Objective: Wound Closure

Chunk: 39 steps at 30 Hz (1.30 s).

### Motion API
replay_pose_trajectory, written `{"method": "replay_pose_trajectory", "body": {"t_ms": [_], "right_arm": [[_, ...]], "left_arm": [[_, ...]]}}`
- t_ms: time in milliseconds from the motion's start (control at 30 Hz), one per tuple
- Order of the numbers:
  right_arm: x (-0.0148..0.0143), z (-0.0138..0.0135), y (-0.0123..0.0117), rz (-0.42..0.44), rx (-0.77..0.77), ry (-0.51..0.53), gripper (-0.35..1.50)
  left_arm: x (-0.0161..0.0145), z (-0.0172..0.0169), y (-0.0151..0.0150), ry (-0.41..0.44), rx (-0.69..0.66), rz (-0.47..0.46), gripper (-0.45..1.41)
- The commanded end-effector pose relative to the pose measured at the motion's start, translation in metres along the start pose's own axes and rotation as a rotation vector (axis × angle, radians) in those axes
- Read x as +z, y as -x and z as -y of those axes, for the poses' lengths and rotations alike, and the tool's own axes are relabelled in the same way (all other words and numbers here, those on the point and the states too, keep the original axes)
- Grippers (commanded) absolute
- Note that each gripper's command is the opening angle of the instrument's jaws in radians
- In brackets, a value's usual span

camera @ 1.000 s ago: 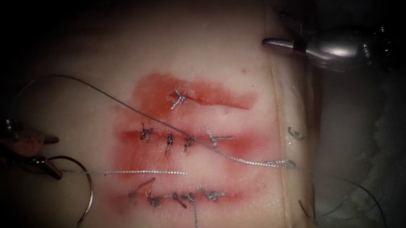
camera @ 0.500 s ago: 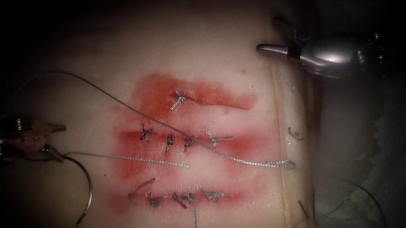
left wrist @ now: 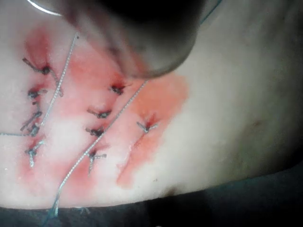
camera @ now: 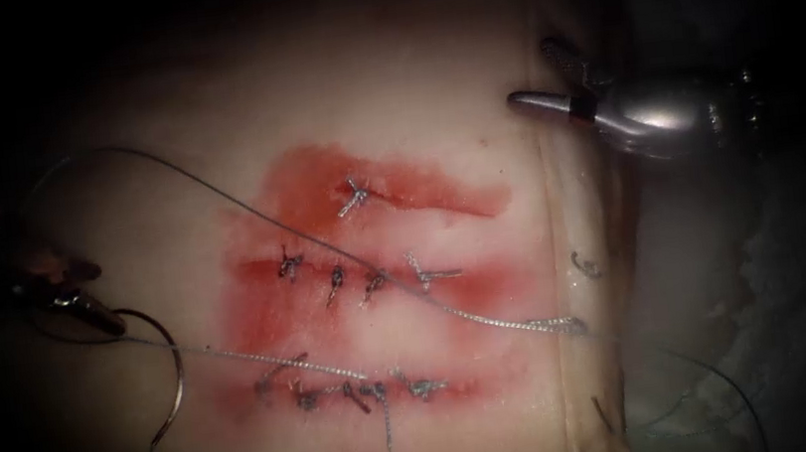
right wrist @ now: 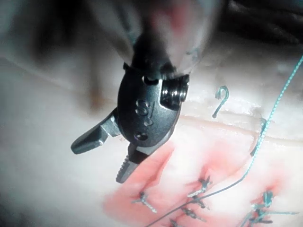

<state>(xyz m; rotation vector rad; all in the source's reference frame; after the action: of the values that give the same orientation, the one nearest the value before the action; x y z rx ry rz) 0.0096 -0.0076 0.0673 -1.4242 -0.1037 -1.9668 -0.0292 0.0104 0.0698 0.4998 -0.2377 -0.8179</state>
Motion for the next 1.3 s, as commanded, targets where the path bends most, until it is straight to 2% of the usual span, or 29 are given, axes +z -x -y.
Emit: {"method": "replay_pose_trajectory", "body": {"t_ms": [33, 133, 300, 400, 500, 533, 633, 667, 733, 767, 800, 833, 1033, 1067, 1100, 1133, 1200, 1233, 1300], "right_arm": [[0.0007, -0.0005, -0.0003, 0.003, 0.001, 0.002, 1.26], [0.0007, -0.0007, -0.0004, 0.003, 0.006, 0.002, 1.26], [0.0007, -0.0008, -0.0004, 0.003, 0.005, 0.003, 1.26], [0.0007, -0.0008, -0.0004, 0.003, 0.011, 0.007, 1.26], [0.0007, -0.0009, -0.0004, 0.003, 0.011, 0.008, 1.26], [0.0007, -0.001, -0.0004, 0.004, 0.011, 0.008, 1.26], [0.0007, -0.0011, -0.0004, 0.004, 0.01, 0.011, 1.26], [0.0007, -0.0011, -0.0005, 0.004, 0.01, 0.012, 1.26], [0.0007, -0.0012, -0.0005, 0.004, 0.009, 0.017, 1.26], [0.0007, -0.0012, -0.0005, 0.004, 0.009, 0.017, 1.26], [0.0007, -0.0012, -0.0005, 0.004, 0.008, 0.018, 1.26], [0.0007, -0.0012, -0.0005, 0.004, 0.008, 0.018, 1.26], [0.0007, -0.0013, -0.0005, 0.004, 0.008, 0.019, 1.26], [0.0007, -0.0013, -0.0005, 0.004, 0.008, 0.019, 1.26], [0.0007, -0.0013, -0.0005, 0.004, 0.008, 0.019, 1.26], [0.0007, -0.0013, -0.0004, 0.004, 0.009, 0.02, 1.26], [0.0007, -0.0012, -0.0002, 0.004, 0.01, 0.02, 1.26], [0.0007, -0.0011, 0.0, 0.003, 0.012, 0.02, 1.26], [0.0008, -0.001, 0.0002, 0.002, 0.014, 0.019, 1.26]], "left_arm": [[0.0009, -0.0002, 0.0009, 0.011, 0.005, 0.012, 0.66], [0.0037, -0.0011, 0.0006, 0.092, 0.23, 0.005, 0.61], [0.0062, -0.0012, 0.0, 0.097, 0.52, -0.052, 0.56], [0.0066, -0.0012, -0.0002, 0.089, 0.572, -0.064, 0.52], [0.0069, -0.0012, -0.0001, 0.088, 0.684, -0.071, 0.51], [0.0071, -0.0013, -0.0001, 0.081, 0.783, -0.089, 0.49], [0.0076, -0.0013, -0.0001, 0.069, 0.846, -0.117, 0.44], [0.0077, -0.0013, -0.0002, 0.067, 0.846, -0.122, 0.36], [0.0079, -0.0012, -0.0004, 0.06, 0.846, -0.138, -0.11], [0.0079, -0.0011, -0.0004, 0.06, 0.834, -0.137, -0.45], [0.0077, -0.0009, -0.0005, 0.061, 0.739, -0.139, -0.45], [0.0076, -0.0008, -0.0005, 0.059, 0.703, -0.143, -0.45], [0.0074, -0.0004, -0.0007, 0.059, 0.679, -0.144, -0.45], [0.0072, -0.0005, -0.0006, 0.065, 0.556, -0.137, -0.45], [0.0072, -0.0005, -0.0006, 0.065, 0.556, -0.137, -0.45], [0.0068, -0.0005, -0.0004, 0.077, 0.4, -0.13, -0.45], [0.006, -0.0007, 0.0001, 0.133, 0.269, -0.106, -0.45], [0.0051, -0.0011, 0.0008, 0.217, 0.086, -0.076, -0.45], [0.0043, -0.0015, 0.0015, 0.292, -0.048, -0.047, -0.45]]}}
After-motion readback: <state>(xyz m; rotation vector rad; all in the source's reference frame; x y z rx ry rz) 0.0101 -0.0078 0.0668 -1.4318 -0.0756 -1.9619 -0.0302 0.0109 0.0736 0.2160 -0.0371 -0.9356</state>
